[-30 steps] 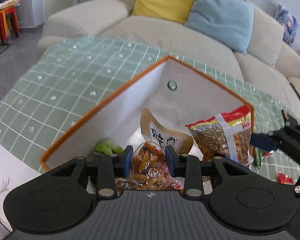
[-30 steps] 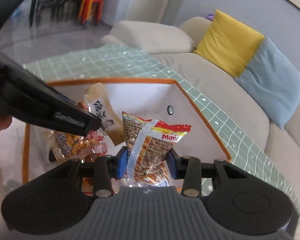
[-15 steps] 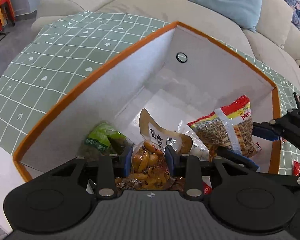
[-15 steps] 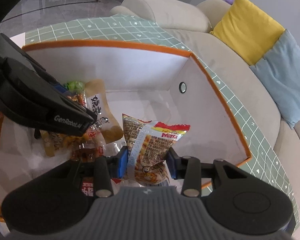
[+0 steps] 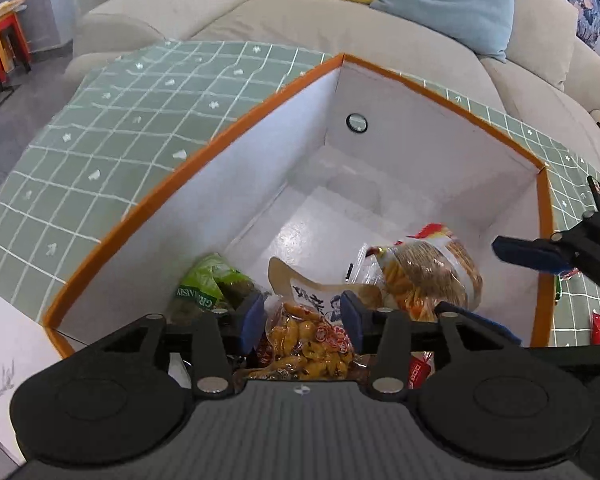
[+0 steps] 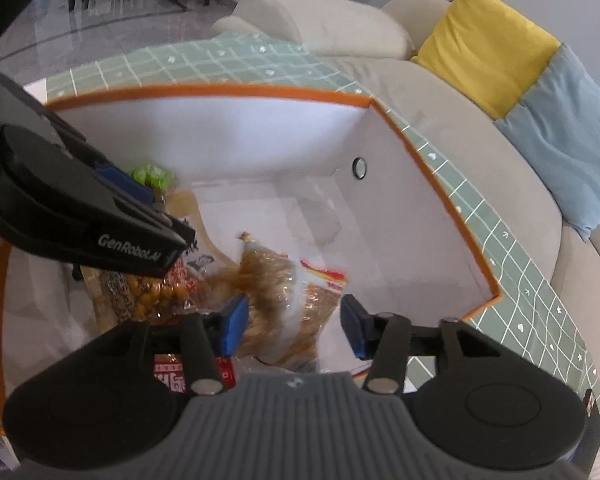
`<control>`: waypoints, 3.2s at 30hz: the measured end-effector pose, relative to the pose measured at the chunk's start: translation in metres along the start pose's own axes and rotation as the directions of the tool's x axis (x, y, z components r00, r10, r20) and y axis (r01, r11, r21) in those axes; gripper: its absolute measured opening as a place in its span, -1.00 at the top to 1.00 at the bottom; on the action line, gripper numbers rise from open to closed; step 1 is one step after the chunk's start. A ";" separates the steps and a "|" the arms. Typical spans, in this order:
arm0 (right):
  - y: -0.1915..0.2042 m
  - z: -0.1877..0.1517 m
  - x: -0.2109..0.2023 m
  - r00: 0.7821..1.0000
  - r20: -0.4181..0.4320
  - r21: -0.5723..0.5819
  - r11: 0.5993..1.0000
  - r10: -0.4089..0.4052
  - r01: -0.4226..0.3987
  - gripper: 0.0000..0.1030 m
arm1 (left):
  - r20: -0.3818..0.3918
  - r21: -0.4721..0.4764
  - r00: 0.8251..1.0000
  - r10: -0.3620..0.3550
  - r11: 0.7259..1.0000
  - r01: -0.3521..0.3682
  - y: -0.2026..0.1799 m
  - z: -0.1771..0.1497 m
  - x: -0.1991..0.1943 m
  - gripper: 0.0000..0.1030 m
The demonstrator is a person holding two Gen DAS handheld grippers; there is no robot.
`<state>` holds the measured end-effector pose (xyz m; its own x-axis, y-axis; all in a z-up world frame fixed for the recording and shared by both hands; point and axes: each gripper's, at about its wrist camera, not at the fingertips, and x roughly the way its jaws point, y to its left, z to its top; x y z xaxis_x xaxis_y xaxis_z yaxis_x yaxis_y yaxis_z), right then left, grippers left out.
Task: Organize snacks
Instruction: 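Open both tools to release the packets into the box and withdraw, then grasp the white drink packet with the left tool while the right tool grasps the red cartoon crisp bag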
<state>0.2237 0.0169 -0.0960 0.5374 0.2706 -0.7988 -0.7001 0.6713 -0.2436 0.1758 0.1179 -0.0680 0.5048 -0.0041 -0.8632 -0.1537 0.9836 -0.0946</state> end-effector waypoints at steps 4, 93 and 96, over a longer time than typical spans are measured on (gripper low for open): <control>-0.003 -0.001 -0.018 0.999 0.037 0.025 1.000 -0.006 0.005 -0.09 | 0.062 0.008 0.998 0.028 1.000 -0.028 -0.004 0.002 -0.017 -0.22; -0.138 -0.245 -0.026 0.932 -0.312 0.742 0.566 -0.183 0.359 -0.45 | 0.054 0.280 0.994 -0.097 0.957 0.078 -0.205 -0.067 0.060 -0.18; -0.134 -0.241 -0.027 0.938 -0.301 0.733 0.587 -0.171 0.343 -0.37 | 0.048 0.292 0.993 -0.106 0.952 0.088 -0.205 -0.069 0.057 -0.12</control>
<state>0.1893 -0.2467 -0.1747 0.4825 -0.0692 -0.8732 0.1179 0.9929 -0.0135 0.1772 -0.0967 -0.1323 0.5582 -0.0997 -0.8237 0.1456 0.9891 -0.0211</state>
